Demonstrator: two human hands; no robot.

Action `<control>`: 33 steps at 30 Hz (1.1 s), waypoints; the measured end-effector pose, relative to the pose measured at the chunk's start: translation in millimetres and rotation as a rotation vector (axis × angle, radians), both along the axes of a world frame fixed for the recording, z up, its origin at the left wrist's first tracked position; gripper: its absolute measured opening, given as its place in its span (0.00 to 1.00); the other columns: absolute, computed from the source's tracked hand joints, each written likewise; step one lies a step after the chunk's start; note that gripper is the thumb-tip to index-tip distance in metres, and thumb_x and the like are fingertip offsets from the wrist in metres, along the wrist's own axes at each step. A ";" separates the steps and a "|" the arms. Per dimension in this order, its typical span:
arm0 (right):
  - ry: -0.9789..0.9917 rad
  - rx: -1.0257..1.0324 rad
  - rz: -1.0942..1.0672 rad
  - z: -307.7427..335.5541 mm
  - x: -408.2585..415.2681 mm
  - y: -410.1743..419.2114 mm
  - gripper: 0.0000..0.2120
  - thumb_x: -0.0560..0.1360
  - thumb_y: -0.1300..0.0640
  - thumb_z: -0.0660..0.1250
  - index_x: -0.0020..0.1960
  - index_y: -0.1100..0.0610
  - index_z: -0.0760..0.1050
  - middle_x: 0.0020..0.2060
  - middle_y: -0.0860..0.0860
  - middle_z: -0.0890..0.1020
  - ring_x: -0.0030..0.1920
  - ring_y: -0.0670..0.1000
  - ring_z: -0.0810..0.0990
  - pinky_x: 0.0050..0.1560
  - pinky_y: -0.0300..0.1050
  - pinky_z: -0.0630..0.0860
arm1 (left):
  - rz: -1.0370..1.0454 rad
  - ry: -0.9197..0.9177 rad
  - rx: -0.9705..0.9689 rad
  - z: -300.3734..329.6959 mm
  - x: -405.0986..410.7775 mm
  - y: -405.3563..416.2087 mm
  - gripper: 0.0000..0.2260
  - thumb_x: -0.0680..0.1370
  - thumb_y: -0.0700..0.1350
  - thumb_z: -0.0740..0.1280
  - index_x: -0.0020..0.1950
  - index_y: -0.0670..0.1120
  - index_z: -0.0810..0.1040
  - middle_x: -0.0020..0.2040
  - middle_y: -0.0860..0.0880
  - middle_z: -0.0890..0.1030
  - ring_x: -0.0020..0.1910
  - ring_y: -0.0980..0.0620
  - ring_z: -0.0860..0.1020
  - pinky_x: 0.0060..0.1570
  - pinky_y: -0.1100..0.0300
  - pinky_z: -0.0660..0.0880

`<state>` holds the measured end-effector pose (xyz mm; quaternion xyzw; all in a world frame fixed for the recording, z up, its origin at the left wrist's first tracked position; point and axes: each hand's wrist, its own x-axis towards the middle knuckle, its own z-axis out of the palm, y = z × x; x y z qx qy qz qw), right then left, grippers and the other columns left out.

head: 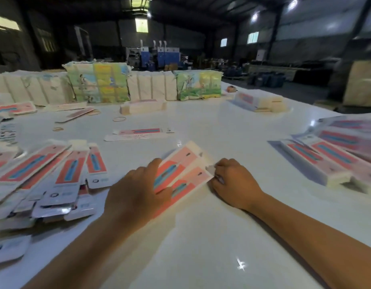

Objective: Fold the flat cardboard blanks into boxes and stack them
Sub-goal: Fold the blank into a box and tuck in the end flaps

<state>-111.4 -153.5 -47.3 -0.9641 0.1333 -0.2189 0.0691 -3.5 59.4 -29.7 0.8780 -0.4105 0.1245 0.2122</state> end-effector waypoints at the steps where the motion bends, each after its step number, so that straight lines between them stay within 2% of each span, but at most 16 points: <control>1: -0.005 0.000 -0.001 0.9 0.1 0.0 0.13 0.76 0.54 0.61 0.56 0.56 0.79 0.53 0.55 0.78 0.53 0.59 0.74 0.48 0.46 0.71 | 0.015 0.008 -0.019 4.2 -0.6 1.3 0.25 0.74 0.67 0.58 0.67 0.59 0.60 0.55 0.56 0.76 0.47 0.54 0.79 0.41 0.55 0.79; 3: -0.008 0.004 0.000 1.6 1.0 0.1 0.12 0.76 0.53 0.62 0.55 0.56 0.79 0.53 0.54 0.78 0.53 0.58 0.74 0.49 0.46 0.71 | 0.062 -0.009 -0.037 10.1 2.5 3.7 0.25 0.75 0.64 0.60 0.68 0.58 0.59 0.55 0.58 0.76 0.42 0.55 0.79 0.33 0.60 0.77; 6: -0.012 -0.015 -0.008 0.4 1.2 -2.1 0.11 0.76 0.52 0.62 0.52 0.55 0.80 0.53 0.53 0.78 0.53 0.57 0.74 0.50 0.47 0.72 | 0.114 0.033 -0.098 18.1 13.5 10.2 0.24 0.74 0.63 0.63 0.67 0.59 0.61 0.49 0.60 0.76 0.34 0.58 0.78 0.25 0.64 0.72; 9: -0.026 -0.015 0.006 -1.9 0.7 -3.2 0.11 0.77 0.54 0.61 0.51 0.55 0.81 0.52 0.53 0.78 0.53 0.58 0.74 0.49 0.46 0.71 | 0.174 0.036 -0.164 26.2 25.5 21.8 0.23 0.73 0.60 0.66 0.66 0.59 0.65 0.40 0.60 0.75 0.30 0.60 0.76 0.24 0.63 0.72; 11: -0.048 0.010 0.001 -3.2 1.5 -4.7 0.10 0.77 0.56 0.61 0.52 0.56 0.81 0.52 0.53 0.79 0.53 0.57 0.75 0.50 0.46 0.71 | 0.216 0.054 -0.219 30.8 31.9 30.7 0.23 0.72 0.59 0.68 0.65 0.59 0.67 0.41 0.58 0.77 0.31 0.59 0.76 0.26 0.60 0.74; 14: -0.266 0.171 -0.015 1.9 -0.5 -3.1 0.08 0.76 0.63 0.64 0.50 0.61 0.81 0.48 0.56 0.80 0.49 0.58 0.78 0.46 0.42 0.69 | 0.254 -0.005 -0.208 36.2 31.5 38.7 0.23 0.72 0.58 0.69 0.65 0.57 0.68 0.40 0.58 0.76 0.28 0.59 0.74 0.23 0.64 0.70; 17: -0.591 0.096 0.218 17.0 -9.4 13.1 0.08 0.75 0.66 0.61 0.44 0.65 0.79 0.41 0.56 0.79 0.42 0.55 0.78 0.44 0.39 0.71 | 0.219 0.003 -0.138 39.0 20.3 34.2 0.25 0.72 0.59 0.69 0.66 0.58 0.67 0.35 0.62 0.71 0.26 0.59 0.73 0.23 0.66 0.66; 18: -0.605 0.041 0.333 18.6 -11.5 19.9 0.10 0.76 0.64 0.60 0.44 0.65 0.79 0.41 0.56 0.79 0.44 0.54 0.77 0.46 0.40 0.71 | 0.182 0.023 -0.106 37.3 15.3 31.1 0.25 0.72 0.60 0.68 0.67 0.59 0.66 0.35 0.63 0.70 0.27 0.60 0.73 0.22 0.66 0.66; 20: -0.514 0.007 0.490 16.7 -10.2 28.7 0.11 0.76 0.61 0.59 0.46 0.65 0.78 0.44 0.56 0.80 0.45 0.53 0.76 0.48 0.40 0.73 | 0.068 0.110 -0.086 30.7 5.9 23.1 0.25 0.70 0.63 0.66 0.65 0.61 0.65 0.39 0.63 0.72 0.30 0.60 0.74 0.24 0.67 0.67; 22: -0.382 0.129 0.459 13.4 -6.8 31.5 0.08 0.76 0.59 0.60 0.46 0.62 0.76 0.43 0.53 0.79 0.42 0.51 0.76 0.44 0.44 0.75 | -0.019 0.211 -0.119 26.0 -1.0 17.0 0.24 0.69 0.63 0.66 0.63 0.64 0.64 0.45 0.63 0.73 0.33 0.60 0.76 0.27 0.66 0.71; 24: -0.332 0.360 0.366 10.7 -4.9 31.6 0.02 0.77 0.60 0.62 0.46 0.57 0.73 0.41 0.50 0.80 0.41 0.48 0.78 0.42 0.46 0.77 | -0.032 0.235 -0.117 23.8 -3.4 14.2 0.25 0.71 0.60 0.69 0.65 0.64 0.64 0.46 0.64 0.71 0.33 0.60 0.76 0.28 0.67 0.72; 26: -0.346 0.613 0.314 9.6 -3.1 31.0 0.06 0.77 0.63 0.64 0.48 0.55 0.69 0.42 0.51 0.82 0.43 0.47 0.81 0.45 0.43 0.79 | -0.020 0.249 -0.109 22.5 -2.1 15.1 0.25 0.71 0.59 0.69 0.65 0.63 0.64 0.46 0.65 0.71 0.33 0.60 0.77 0.28 0.66 0.73; 28: -0.386 0.781 0.304 11.2 -1.3 30.5 0.10 0.77 0.65 0.64 0.54 0.56 0.67 0.43 0.55 0.82 0.43 0.50 0.82 0.45 0.41 0.79 | -0.024 0.294 -0.104 22.8 0.8 17.4 0.24 0.71 0.59 0.70 0.63 0.65 0.64 0.47 0.65 0.72 0.34 0.58 0.78 0.30 0.64 0.77; 30: -0.389 0.834 0.299 12.1 0.3 30.4 0.13 0.76 0.66 0.64 0.58 0.57 0.66 0.43 0.55 0.82 0.43 0.51 0.82 0.44 0.39 0.78 | -0.043 0.360 -0.098 24.9 2.6 19.9 0.22 0.71 0.59 0.70 0.59 0.66 0.64 0.48 0.65 0.73 0.36 0.57 0.79 0.33 0.60 0.79; 33: -0.377 0.842 0.302 12.6 0.3 31.5 0.16 0.76 0.66 0.65 0.61 0.56 0.66 0.44 0.54 0.82 0.42 0.48 0.83 0.44 0.36 0.76 | -0.096 0.434 -0.125 31.0 3.9 23.4 0.19 0.68 0.59 0.73 0.52 0.66 0.66 0.46 0.66 0.73 0.37 0.58 0.79 0.32 0.64 0.77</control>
